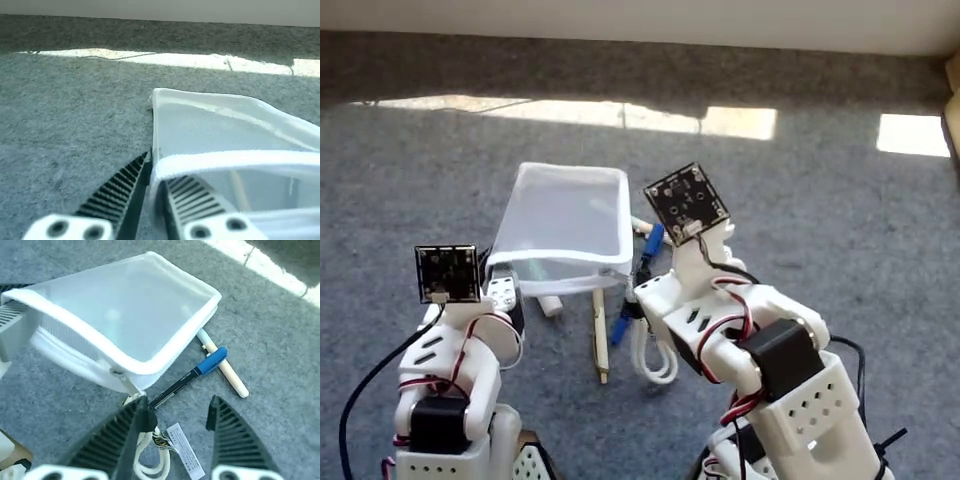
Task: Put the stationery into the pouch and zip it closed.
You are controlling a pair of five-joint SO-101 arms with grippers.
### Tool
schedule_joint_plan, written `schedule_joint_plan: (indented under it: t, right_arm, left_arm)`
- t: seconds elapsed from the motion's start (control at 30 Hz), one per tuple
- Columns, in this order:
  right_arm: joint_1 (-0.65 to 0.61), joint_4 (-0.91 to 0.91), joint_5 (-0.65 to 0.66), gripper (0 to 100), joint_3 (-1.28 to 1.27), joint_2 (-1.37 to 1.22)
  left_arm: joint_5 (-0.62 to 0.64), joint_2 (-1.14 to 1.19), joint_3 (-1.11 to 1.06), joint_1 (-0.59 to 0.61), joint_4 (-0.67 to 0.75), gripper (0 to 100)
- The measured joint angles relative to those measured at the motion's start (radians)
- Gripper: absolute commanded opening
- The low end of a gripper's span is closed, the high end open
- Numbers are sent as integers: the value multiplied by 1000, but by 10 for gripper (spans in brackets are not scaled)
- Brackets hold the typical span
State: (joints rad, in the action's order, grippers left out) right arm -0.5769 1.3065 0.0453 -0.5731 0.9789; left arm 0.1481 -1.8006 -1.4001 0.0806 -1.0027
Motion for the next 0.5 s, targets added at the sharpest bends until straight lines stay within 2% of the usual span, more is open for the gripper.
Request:
schedule_joint_plan:
  t: [0.17, 0.5]
  right_arm:
    - [97, -11, 0, 182, 0, 0]
    - [230, -239, 0, 181, -150, 0]
  left_arm:
    - [0, 0, 51, -3, -35, 7]
    - [-52, -2, 132, 0, -110, 7]
